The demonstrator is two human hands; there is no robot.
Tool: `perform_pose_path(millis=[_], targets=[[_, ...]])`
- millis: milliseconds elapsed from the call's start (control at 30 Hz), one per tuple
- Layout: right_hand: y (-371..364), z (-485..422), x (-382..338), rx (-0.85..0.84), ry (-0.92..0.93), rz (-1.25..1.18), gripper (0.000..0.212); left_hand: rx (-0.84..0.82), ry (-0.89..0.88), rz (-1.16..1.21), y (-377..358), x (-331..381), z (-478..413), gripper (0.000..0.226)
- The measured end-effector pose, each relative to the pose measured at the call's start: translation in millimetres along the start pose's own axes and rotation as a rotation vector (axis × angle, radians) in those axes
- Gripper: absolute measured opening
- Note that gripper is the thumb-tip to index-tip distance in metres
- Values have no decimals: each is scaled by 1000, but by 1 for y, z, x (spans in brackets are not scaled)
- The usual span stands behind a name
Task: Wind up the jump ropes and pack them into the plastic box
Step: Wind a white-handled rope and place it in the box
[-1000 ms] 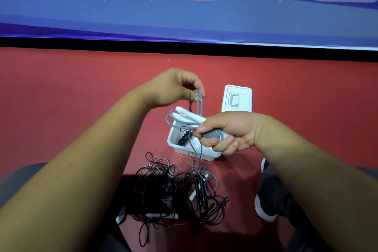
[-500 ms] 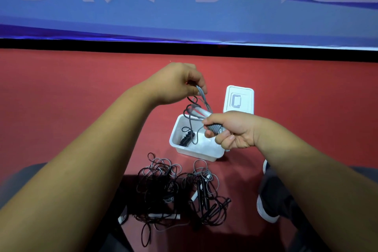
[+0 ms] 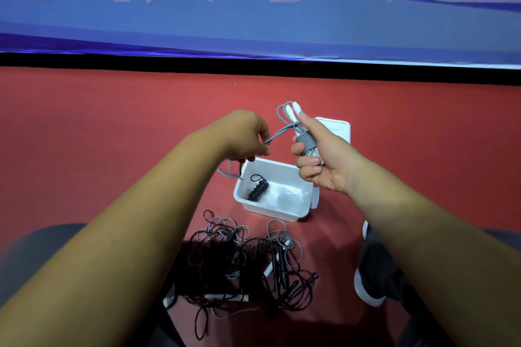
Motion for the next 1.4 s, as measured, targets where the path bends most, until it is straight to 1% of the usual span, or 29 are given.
perform_pose_path(millis=[67,167,233,267,333,367,433,500,600,633,733,767,833,933,1000,1100,1167,1267,1400], targets=[[-1,0,2,-3,-18,-31,61,45,36,122,-9,-1,-1,3],[3,0,1,21,-10,-100,66,164,49,340,-12,0,-1,10],[6,-1,-1,32,6,-131,63,250,35,500,-8,3,-1,17],[7,-2,-1,34,12,-142,61,288,10,559,-5,4,-1,18],[9,-3,-4,32,21,-154,53,318,-79,594,4,6,-2,14],[10,-3,-5,28,23,-158,49,298,-122,596,7,7,-2,12],[12,-3,-6,21,24,-183,43,210,-190,590,10,6,0,10],[14,-3,-7,17,23,-199,39,130,-221,581,12,5,3,13],[14,-1,-8,0,25,-170,36,94,-176,535,15,1,7,19],[13,0,-8,-12,24,-166,35,91,-143,470,16,-1,7,21],[10,1,-8,-41,12,-154,33,83,-72,120,14,-6,3,26],[9,1,-8,-43,8,-150,34,82,-55,47,11,-6,2,28],[9,1,-6,-38,-1,-148,36,75,-35,33,5,-7,2,28],[9,0,-6,-21,-6,-143,36,78,-44,134,-2,-9,3,13],[10,0,-7,-17,-2,-153,35,89,-62,278,-5,-11,2,10],[13,0,-11,8,15,-189,33,90,-81,641,-6,-11,3,13],[15,-1,-12,27,27,-194,32,48,-120,806,-6,-8,5,15],[15,-3,-10,35,35,-188,30,-2,-121,928,-6,-6,6,23],[18,-2,-13,54,52,-182,29,-5,-96,1061,-6,-6,5,29]])
Point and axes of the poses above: each hand's wrist, its own z-axis away from the middle knuckle, its own y-axis out of the back of the hand, x = y × z, the point moved 4 cm from there along -z, towards the middle knuckle, and after that the axes turned 11 degrees about -y, right-handed, at the moved point
